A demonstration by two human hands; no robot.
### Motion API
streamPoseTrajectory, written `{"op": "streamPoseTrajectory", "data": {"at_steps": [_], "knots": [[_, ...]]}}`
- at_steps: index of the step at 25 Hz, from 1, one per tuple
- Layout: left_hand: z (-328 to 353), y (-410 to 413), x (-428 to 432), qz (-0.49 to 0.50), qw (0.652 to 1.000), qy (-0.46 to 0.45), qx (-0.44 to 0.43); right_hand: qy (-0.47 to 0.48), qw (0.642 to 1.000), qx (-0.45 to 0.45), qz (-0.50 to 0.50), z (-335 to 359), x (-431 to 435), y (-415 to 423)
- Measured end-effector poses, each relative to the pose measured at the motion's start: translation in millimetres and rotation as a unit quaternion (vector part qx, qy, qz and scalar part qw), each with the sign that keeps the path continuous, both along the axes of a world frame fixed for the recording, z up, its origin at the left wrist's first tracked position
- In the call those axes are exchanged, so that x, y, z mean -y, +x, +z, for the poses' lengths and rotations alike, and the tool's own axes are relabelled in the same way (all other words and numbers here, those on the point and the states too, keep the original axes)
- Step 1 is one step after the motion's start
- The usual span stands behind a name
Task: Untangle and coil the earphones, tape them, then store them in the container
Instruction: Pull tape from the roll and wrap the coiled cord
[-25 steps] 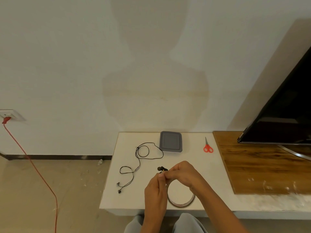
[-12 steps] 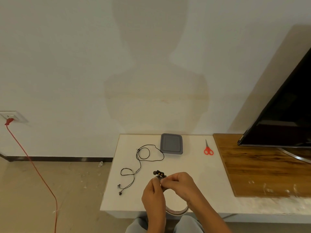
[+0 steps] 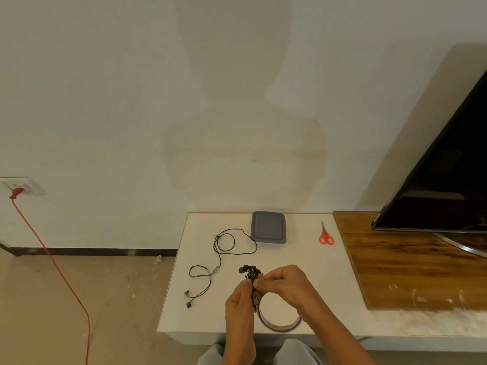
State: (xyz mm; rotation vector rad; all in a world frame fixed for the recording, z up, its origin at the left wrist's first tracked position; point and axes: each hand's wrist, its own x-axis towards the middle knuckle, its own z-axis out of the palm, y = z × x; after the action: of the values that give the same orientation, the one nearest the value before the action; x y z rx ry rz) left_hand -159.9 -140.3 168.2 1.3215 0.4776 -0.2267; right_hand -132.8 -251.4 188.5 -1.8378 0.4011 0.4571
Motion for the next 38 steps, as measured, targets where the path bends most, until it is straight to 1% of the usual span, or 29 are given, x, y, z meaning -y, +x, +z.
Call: {"op": "streamPoseTrajectory", "data": {"at_steps": [4,7,10,15,22,26,31,34,38], "knots": [[-5,6,-15,-0.07,0.997,0.035,-0.015,0.001,1.0,-0.007,-0.012,-1,1,0],[-6,10,-28,-0.126,0.991,0.027,-0.029,0.002,1.0,-0.01,0.005,1,3,0],[2,12,-35,-0.156,0.986,0.032,-0.044,0.012,0.999,-0.013,0.027,3,4,-1],[4,16,-33,-0.128,0.989,0.055,-0.057,0.018,1.0,0.004,0.001,2,1,-2],[9,14,-37,-0.13,0.99,0.004,-0.047,0.005,1.0,0.006,0.007,1,3,-4],[17,15,-39,-0.109,0.992,0.0,-0.068,0.003,1.0,0.006,0.016,2,6,-3],[24,18,-35,-0.105,0.99,0.023,-0.086,-0.018,0.999,0.005,0.04,3,12,0],[28,15,-31,-0.108,0.991,0.026,-0.072,-0.037,0.998,0.009,0.053,5,14,2],[25,14,-31,-0.138,0.986,0.066,-0.06,-0.061,0.995,0.014,0.073,5,14,3]]}}
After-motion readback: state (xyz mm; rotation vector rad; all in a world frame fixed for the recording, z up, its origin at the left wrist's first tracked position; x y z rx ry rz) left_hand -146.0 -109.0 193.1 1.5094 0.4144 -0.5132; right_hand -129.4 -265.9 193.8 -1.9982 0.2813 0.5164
